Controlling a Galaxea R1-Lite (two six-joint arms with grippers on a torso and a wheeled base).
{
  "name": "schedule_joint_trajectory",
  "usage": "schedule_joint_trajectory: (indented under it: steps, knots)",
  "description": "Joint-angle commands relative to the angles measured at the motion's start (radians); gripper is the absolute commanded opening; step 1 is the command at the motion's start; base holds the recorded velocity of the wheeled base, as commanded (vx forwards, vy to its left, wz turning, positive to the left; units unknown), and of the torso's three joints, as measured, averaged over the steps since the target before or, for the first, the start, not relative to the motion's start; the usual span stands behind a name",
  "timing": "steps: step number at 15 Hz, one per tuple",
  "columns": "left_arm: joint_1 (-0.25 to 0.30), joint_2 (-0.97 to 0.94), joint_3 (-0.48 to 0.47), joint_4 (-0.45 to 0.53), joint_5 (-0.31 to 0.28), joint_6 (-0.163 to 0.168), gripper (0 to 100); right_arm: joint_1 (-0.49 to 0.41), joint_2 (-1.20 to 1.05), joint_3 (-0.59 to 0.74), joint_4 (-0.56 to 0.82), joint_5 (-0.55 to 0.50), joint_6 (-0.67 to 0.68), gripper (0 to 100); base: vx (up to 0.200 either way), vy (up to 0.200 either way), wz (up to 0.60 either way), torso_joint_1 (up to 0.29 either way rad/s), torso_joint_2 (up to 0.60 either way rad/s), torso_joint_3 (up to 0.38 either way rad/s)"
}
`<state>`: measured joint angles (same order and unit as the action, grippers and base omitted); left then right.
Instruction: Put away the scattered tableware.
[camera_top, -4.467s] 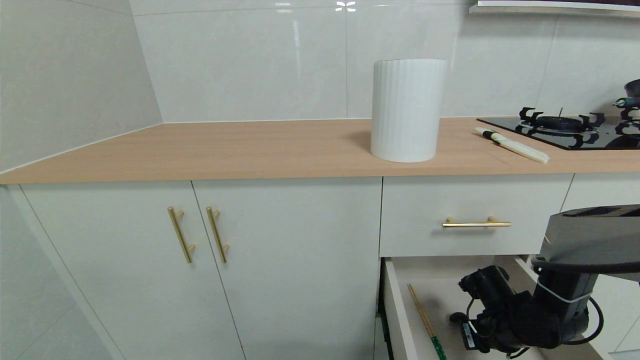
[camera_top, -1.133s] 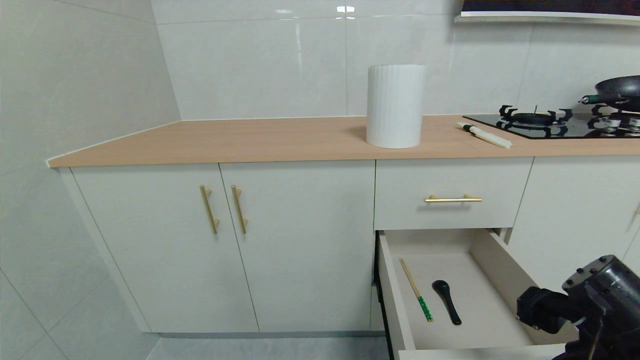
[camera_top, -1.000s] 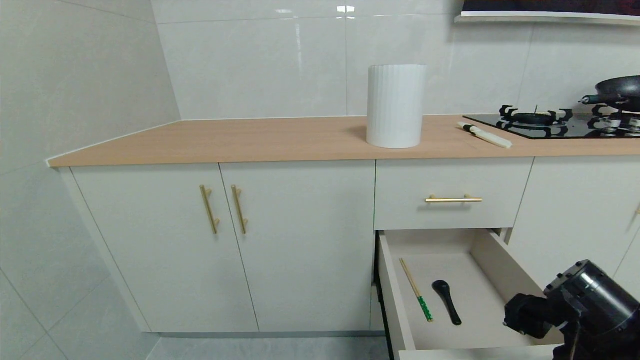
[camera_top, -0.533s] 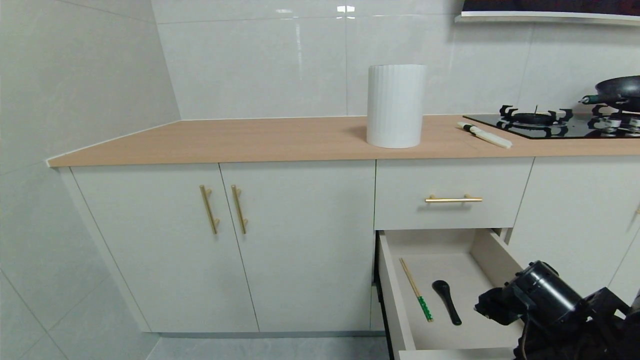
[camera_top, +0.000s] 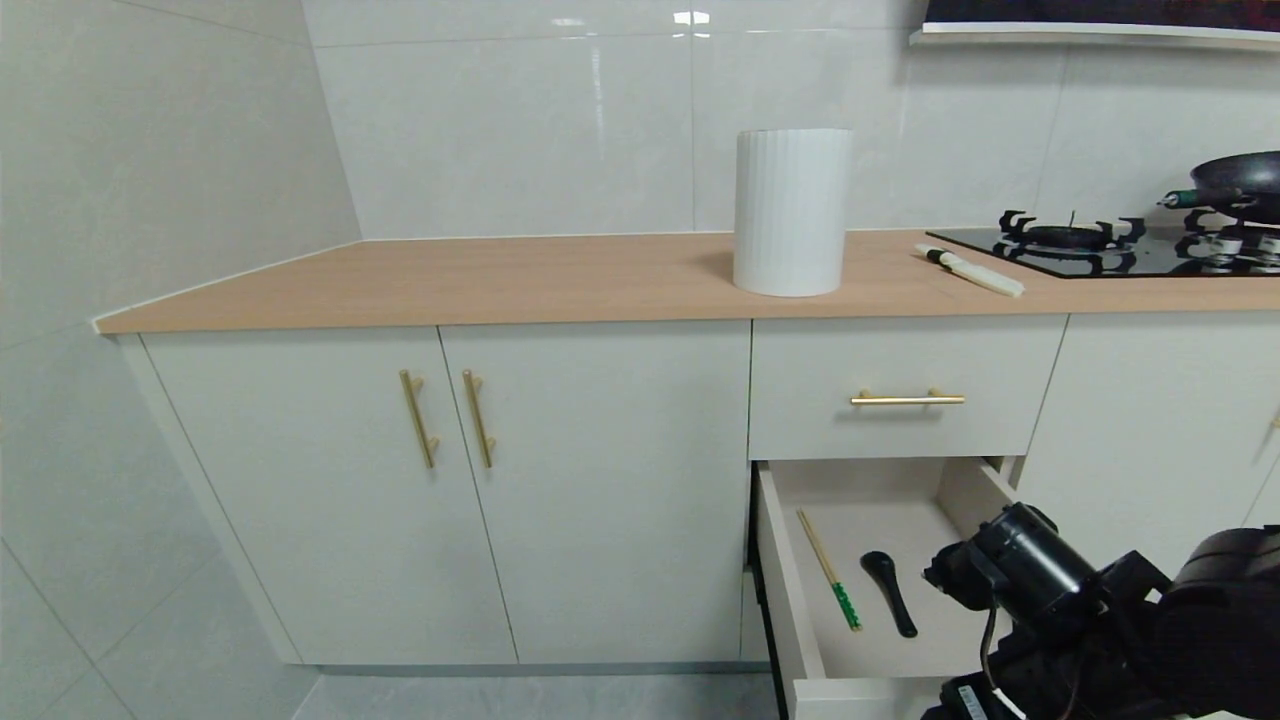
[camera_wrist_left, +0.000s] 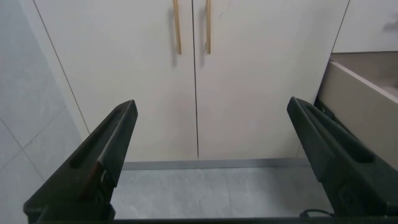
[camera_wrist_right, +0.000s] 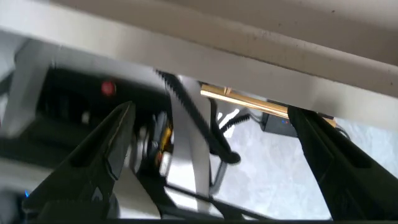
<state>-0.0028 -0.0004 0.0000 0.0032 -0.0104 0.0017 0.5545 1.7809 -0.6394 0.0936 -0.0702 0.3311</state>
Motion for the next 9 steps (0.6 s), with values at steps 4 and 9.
schedule_joint_trajectory:
  steps: [4, 9]
  knots:
    - [0.001, 0.0, 0.0, 0.0, 0.0, 0.0, 100, -0.019, 0.117, -0.088, 0.001, -0.1, 0.045, 100, 0.0, 0.0, 0.0, 0.0, 0.0, 0.0]
    - [0.001, 0.0, 0.0, 0.0, 0.0, 0.001, 100, -0.073, 0.244, -0.189, -0.002, -0.168, 0.049, 100, 0.0, 0.0, 0.0, 0.0, 0.0, 0.0]
